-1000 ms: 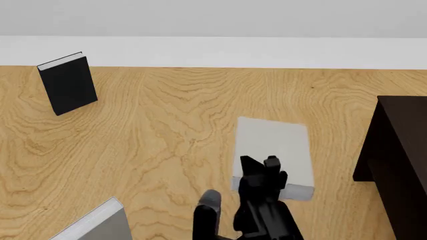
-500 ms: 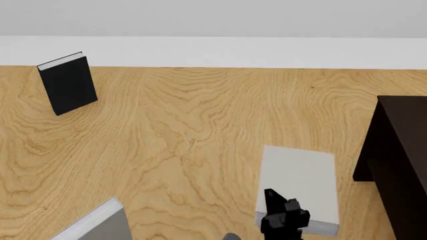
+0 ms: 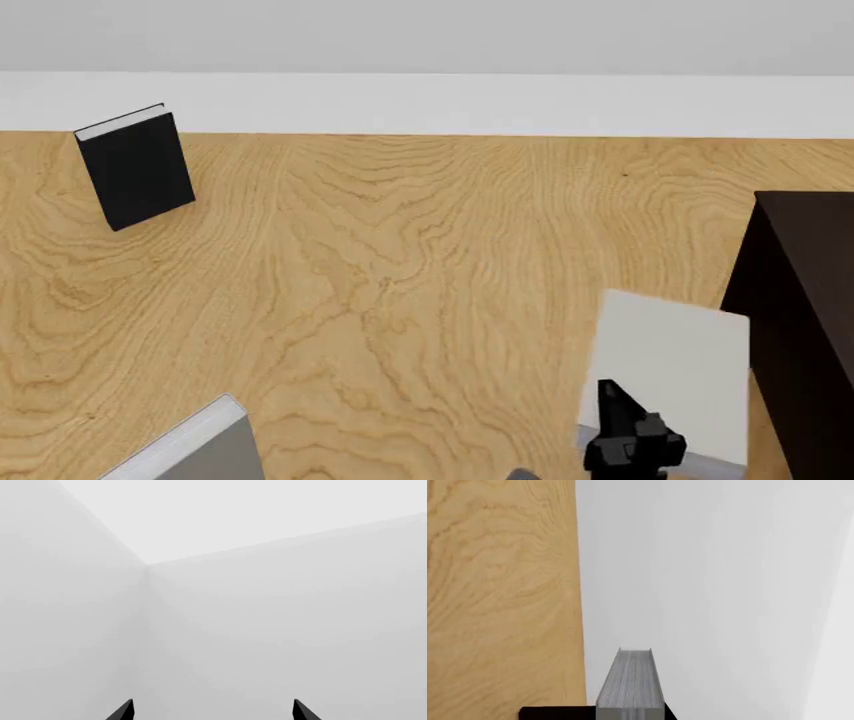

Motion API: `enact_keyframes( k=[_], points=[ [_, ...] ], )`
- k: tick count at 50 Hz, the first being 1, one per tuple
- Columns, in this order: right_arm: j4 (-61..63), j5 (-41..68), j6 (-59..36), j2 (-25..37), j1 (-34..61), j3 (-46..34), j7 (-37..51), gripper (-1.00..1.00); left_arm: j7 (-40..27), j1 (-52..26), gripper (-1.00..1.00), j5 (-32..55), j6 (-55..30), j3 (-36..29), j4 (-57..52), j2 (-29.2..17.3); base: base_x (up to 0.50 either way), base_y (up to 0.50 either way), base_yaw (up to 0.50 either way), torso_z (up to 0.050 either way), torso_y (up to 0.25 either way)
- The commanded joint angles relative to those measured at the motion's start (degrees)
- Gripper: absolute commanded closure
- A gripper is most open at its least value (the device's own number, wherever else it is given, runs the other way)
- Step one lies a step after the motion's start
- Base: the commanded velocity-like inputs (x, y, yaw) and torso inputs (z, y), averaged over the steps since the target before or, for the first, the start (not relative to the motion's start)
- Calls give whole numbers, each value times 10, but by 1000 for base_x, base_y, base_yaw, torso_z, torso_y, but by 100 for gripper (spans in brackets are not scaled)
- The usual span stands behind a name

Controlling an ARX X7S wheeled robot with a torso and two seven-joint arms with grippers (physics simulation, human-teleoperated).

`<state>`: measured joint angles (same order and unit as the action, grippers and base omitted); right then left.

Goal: Pick up the book on the right and place it on the cabinet shelf.

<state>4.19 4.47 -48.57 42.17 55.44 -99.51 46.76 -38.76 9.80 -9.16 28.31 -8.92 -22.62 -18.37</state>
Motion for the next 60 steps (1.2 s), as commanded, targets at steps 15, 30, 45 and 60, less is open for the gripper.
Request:
enact_keyframes(
  k=[15, 30, 45, 60],
  points=[
    [-112, -30, 36, 2, -21, 25, 24, 100, -4, 0, -100, -1, -2, -3, -1, -4, 0, 0, 0, 1, 1],
    [-200, -17, 81, -16, -39, 37, 27, 100, -7, -1, -100, -3, -4, -6, -1, -6, 0, 0, 0, 0, 2],
    [-283, -10, 142, -29, -38, 51, 22, 100, -11, -2, -100, -8, -8, -8, -2, -8, 0, 0, 0, 0, 1],
    [-395, 0, 188, -80, -32, 58, -6, 100, -12, -2, -100, -13, -7, -12, -3, -11, 0, 0, 0, 1, 1]
  ],
)
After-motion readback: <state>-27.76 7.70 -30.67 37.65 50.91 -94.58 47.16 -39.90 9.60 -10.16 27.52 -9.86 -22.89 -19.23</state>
